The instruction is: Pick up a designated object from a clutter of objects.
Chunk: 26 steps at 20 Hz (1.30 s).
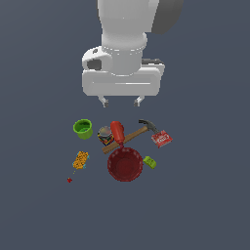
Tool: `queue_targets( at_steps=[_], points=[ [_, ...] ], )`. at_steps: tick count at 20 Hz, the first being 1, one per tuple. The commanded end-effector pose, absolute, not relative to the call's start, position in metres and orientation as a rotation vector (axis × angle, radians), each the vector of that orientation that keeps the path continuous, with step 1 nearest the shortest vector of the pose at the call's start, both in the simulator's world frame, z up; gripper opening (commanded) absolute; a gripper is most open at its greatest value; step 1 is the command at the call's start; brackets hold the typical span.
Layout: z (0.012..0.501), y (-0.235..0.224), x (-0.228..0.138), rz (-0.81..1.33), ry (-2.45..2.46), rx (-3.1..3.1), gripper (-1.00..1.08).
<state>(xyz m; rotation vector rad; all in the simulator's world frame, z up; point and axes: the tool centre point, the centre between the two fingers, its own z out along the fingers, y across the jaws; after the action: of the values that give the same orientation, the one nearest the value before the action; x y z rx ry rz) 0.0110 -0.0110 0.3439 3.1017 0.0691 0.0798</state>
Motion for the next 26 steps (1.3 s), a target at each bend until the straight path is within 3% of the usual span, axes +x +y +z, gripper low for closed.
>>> queue_targets(
  at_steps=[1, 17, 26],
  points=[
    [0.344, -0.011, 0.011, 0.08, 0.069, 3.102, 1.0],
    [0.342, -0.02, 0.01, 0.061, 0.073, 3.102, 1.0],
    [0.312, -0.006, 0.026, 0.05, 0.223, 3.089, 1.0]
  ],
)
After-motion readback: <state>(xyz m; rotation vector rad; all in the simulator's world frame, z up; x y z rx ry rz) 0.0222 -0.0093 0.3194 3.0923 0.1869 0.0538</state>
